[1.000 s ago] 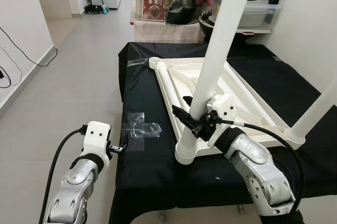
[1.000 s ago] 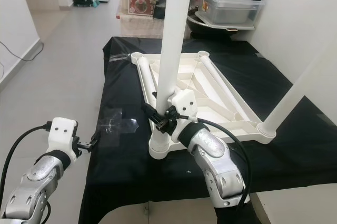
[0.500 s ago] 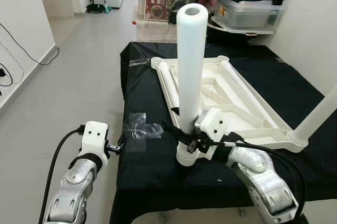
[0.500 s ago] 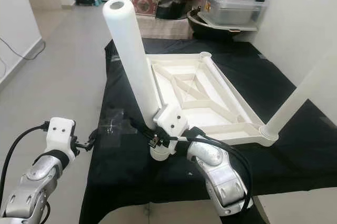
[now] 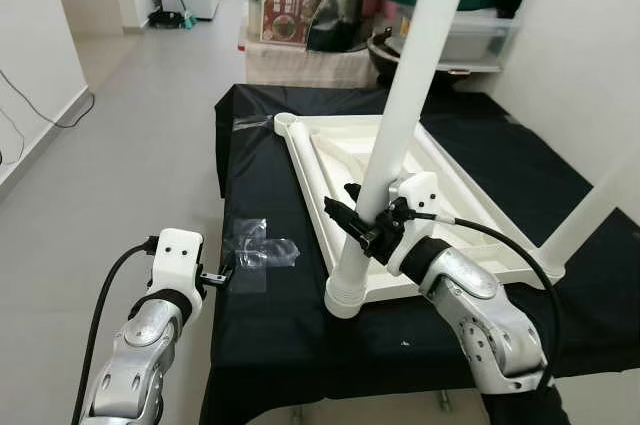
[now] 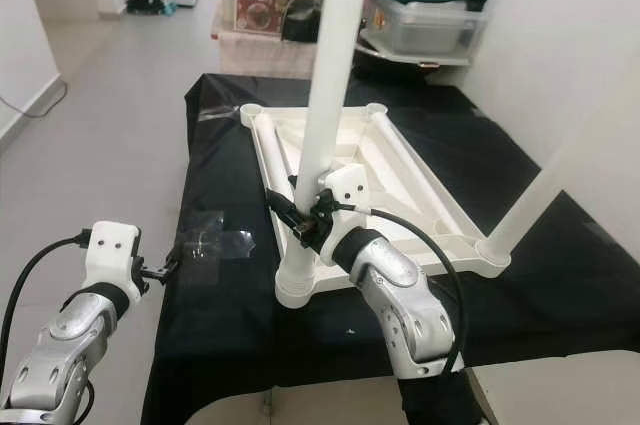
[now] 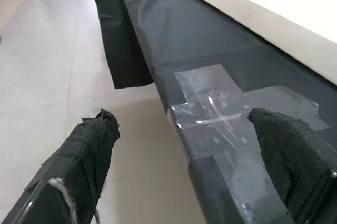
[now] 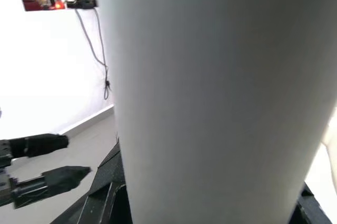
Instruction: Building children table
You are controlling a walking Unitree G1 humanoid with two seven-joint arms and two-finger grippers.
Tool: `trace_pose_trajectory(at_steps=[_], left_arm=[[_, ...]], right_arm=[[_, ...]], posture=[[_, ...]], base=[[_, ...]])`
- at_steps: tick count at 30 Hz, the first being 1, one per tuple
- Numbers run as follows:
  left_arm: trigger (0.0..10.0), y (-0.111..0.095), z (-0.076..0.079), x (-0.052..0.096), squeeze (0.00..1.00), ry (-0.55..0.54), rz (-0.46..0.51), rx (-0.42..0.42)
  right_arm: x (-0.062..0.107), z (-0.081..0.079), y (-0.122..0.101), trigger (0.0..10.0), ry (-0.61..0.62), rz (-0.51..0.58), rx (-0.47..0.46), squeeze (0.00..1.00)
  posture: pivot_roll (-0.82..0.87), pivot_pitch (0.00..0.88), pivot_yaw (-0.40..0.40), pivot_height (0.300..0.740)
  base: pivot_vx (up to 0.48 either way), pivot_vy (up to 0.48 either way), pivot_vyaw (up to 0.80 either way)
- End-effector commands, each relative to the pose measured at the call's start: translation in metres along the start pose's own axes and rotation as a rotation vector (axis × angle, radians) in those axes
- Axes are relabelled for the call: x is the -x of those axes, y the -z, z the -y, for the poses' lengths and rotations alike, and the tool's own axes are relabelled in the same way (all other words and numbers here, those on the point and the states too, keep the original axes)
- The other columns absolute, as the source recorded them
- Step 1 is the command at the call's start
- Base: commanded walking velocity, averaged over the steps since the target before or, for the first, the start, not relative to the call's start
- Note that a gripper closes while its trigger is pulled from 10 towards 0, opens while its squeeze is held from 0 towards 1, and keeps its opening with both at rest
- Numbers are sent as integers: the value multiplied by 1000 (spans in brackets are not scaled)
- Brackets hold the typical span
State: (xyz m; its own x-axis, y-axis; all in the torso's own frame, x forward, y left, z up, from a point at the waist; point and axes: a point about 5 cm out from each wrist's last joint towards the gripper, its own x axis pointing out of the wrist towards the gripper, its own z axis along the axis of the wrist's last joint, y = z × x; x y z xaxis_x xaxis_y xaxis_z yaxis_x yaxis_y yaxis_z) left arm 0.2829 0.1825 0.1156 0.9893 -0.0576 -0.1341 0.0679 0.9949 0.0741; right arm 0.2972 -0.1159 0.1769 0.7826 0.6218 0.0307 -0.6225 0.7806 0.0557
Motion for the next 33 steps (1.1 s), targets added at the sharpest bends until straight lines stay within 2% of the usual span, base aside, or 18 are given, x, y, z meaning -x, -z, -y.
trace_pose_trajectory(at_steps=[1, 4, 8, 9, 10, 12, 13, 14, 18, 24, 27, 33], left_arm=[[10000, 5, -2, 1, 0, -9, -21, -6], [10000, 7, -3, 2, 0, -17, -31, -6], [10000, 8, -3, 2, 0, -18, -35, -4], [10000, 8, -3, 2, 0, -18, -36, -5], [10000, 8, -4, 1, 0, -23, -34, -4], [10000, 7, -6, 1, 0, -33, -32, -5], [10000, 7, -6, 1, 0, -33, -32, -5], [10000, 7, -7, 1, 0, -41, -33, -6], [10000, 8, -11, 0, 0, -64, -37, -9], [10000, 8, -12, -1, 0, -82, -41, -12], [10000, 10, -16, -3, 0, -104, -56, -13], [10000, 12, -17, -3, 0, -116, -67, -14]], right_arm=[[6, -1, 45, 10000, 18, -206, -99, 0], [7, -7, 44, 10000, 11, -212, -113, 0], [8, -3, 48, 10000, 76, -240, -115, 0], [9, 5, 53, 10000, 158, -272, -119, 0], [13, 21, 56, 10000, 340, -288, -112, 0], [22, 42, 58, 10000, 580, -292, -93, 0], [22, 42, 58, 10000, 580, -292, -93, 0], [28, 49, 55, 10000, 674, -275, -56, 0], [39, 59, 48, 10000, 860, -222, -1, 0], [42, 63, 49, 10000, 922, -232, 0, 0], [47, 72, 57, 10000, 1032, -275, -80, 0], [47, 76, 56, 10000, 1110, -258, -114, 0]], posture=[[42, 0, -96, 740], [44, 0, -98, 740], [44, 0, -98, 740], [37, 0, -93, 740], [42, 0, -96, 740], [41, 0, -96, 740], [41, 0, -96, 740], [38, 0, -94, 740], [38, 0, -93, 740], [37, 0, -91, 740], [40, 0, -93, 740], [39, 0, -93, 740]], base=[[0, 0, 0], [0, 0, 0], [0, 0, 0], [0, 0, 0], [0, 0, 0], [0, 0, 0], [0, 0, 0], [0, 0, 0], [0, 0, 0], [0, 0, 0], [0, 0, 0], [0, 0, 0]])
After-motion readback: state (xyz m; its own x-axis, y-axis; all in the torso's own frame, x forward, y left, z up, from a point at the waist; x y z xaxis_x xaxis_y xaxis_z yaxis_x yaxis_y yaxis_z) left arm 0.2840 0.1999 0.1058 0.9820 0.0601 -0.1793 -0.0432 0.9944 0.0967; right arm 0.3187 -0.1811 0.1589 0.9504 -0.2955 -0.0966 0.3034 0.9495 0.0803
